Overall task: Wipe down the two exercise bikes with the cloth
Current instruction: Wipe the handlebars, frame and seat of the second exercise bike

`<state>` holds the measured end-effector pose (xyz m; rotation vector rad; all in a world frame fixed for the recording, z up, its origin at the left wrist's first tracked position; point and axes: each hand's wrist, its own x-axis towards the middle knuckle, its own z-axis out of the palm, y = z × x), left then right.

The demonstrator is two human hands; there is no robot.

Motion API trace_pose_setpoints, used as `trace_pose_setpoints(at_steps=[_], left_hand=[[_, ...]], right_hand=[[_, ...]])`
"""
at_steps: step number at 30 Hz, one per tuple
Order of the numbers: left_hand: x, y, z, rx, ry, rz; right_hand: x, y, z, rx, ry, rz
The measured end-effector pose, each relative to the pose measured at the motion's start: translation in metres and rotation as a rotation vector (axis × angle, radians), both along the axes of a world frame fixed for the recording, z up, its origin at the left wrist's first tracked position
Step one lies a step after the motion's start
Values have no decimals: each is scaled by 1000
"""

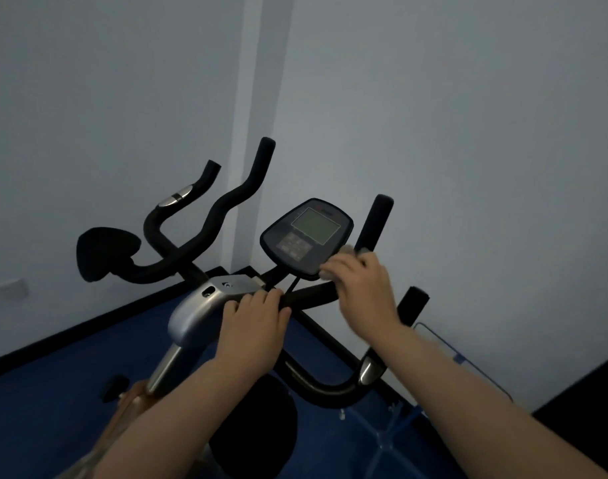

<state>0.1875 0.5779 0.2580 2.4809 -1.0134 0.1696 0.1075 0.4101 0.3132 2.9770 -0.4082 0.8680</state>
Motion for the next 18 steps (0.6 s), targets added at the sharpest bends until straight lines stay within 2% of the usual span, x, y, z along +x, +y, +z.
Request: trace_pose_setpoints(at_steps=[4,6,8,10,11,13,14,16,18], left_hand=[[2,-31,19,-130,147,-46],[1,-57,29,-142,172,-62],[-2,-78,30,-5,32,-44],[-8,-84,26,199,-135,11],[-9,-85,23,241,-171,52],[-10,-86,17,245,-227,104],[-10,-87,17,232,-248,120],[-10,-88,15,219,-283,145],[-11,-88,12,214,-290,168]], right_hand=[[0,-18,23,41,100,222],[0,-41,48,-105,-78,182],[1,-54,58,-186,-189,45],[8,-51,40,-250,-11,7],[12,-49,25,-246,108,54],[13,-49,14,-170,245,157],[15,-53,20,-118,254,196],[17,-64,32,-99,199,222],[13,-62,32,-149,163,136]])
